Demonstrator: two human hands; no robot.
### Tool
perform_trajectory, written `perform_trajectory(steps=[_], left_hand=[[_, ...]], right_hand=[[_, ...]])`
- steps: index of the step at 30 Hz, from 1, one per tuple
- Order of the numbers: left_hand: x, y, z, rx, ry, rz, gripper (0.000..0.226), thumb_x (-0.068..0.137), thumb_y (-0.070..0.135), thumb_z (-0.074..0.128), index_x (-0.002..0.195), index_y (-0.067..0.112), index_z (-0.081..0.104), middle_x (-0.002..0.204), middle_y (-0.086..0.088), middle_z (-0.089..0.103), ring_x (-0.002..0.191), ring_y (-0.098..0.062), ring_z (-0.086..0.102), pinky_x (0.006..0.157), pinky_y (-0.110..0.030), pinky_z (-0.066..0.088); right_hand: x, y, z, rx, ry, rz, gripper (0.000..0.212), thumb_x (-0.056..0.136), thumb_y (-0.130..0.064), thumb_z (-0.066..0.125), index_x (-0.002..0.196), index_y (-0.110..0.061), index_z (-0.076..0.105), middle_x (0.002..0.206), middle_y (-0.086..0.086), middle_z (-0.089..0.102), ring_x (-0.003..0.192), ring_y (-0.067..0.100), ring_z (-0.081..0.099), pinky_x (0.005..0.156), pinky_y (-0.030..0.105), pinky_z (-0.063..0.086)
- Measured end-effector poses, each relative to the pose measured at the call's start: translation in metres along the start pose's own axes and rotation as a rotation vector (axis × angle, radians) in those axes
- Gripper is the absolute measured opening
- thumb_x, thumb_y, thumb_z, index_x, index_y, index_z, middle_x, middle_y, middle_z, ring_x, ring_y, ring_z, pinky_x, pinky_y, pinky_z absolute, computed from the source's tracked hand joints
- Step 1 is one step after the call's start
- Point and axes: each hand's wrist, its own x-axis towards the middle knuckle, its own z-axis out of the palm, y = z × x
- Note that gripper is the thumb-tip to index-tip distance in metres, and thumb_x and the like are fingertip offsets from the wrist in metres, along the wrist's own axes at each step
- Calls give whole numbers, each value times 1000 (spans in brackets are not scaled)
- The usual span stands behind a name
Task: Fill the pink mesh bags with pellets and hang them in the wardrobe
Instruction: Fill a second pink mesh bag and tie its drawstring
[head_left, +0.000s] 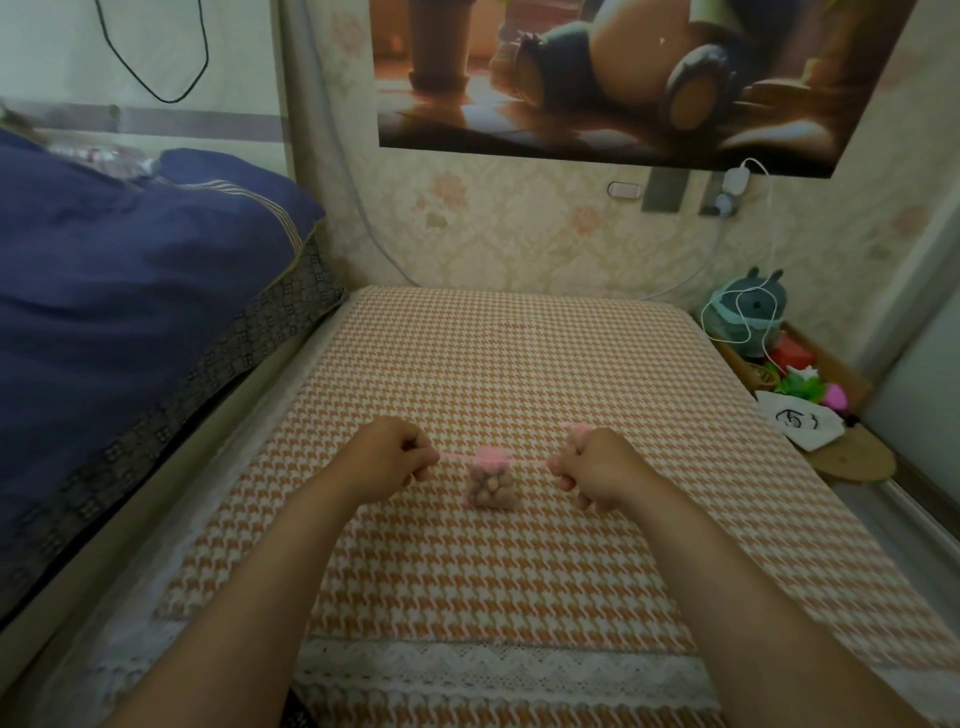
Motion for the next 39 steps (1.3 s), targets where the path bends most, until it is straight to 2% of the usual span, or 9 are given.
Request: perform_trajectory(steps=[8,11,15,17,19,24,27,34,39], left_hand=[[1,-6,-5,-3,-51,80,28,91,21,68,64,16,67,62,1,67,54,-8,56,62,-31,50],[-1,-4,-5,32,-83,111,26,91,24,68,66,18,67,64,5,66,61,-9,58,67,-34,49],[-9,10,-1,-276,-110,96,25,95,13,59,70,16,62,93,4,70,89,-9,62,82,-31,47],[-12,18,5,-449,-158,69,26,96,7,52,71,12,58,111,3,71,108,-6,61,92,-24,44],[-13,23,16,-592,-208,71,27,94,2,48,69,10,55,112,-3,73,112,-12,64,96,-25,45],[-9,28,30,-650,-284,87,25,95,1,44,72,5,51,93,-27,70,95,-31,69,88,-29,51],[-8,30,38,-561,-292,117,20,90,3,53,71,5,55,73,-15,55,75,-24,55,74,-28,45],[-7,32,48,-387,-281,189,18,87,17,60,75,7,67,77,-5,65,74,-18,59,72,-32,47],[-12,40,48,-455,-367,90,21,96,5,54,78,6,64,80,-11,61,65,-9,56,58,-16,47]], right_hand=[[3,0,2,-31,-47,23,12,96,-23,62,97,-16,53,68,4,64,42,16,57,39,17,35],[1,0,1,-91,-74,35,19,96,-20,63,107,-9,53,65,3,62,33,11,54,36,15,35],[-2,1,1,-168,-151,15,33,92,-24,67,112,2,61,65,1,66,47,17,61,45,22,42],[-5,1,-5,-177,-223,18,23,94,-27,67,102,-5,66,74,2,69,55,18,63,50,24,44],[-8,0,-9,-214,-255,7,16,94,-27,67,89,-12,67,79,3,70,55,16,63,52,24,45],[-10,0,-8,-271,-301,-53,17,95,-22,64,80,-19,70,81,3,72,59,18,66,50,23,46],[-8,0,-5,-216,-235,-143,17,94,-22,68,79,-18,74,86,13,75,66,27,70,60,30,53],[-11,-12,10,-87,-18,-315,12,90,-20,69,89,-30,76,77,-6,75,57,10,67,61,28,57],[-13,-20,22,38,46,-309,8,85,-18,73,83,-26,71,66,-5,73,51,5,66,48,17,48]])
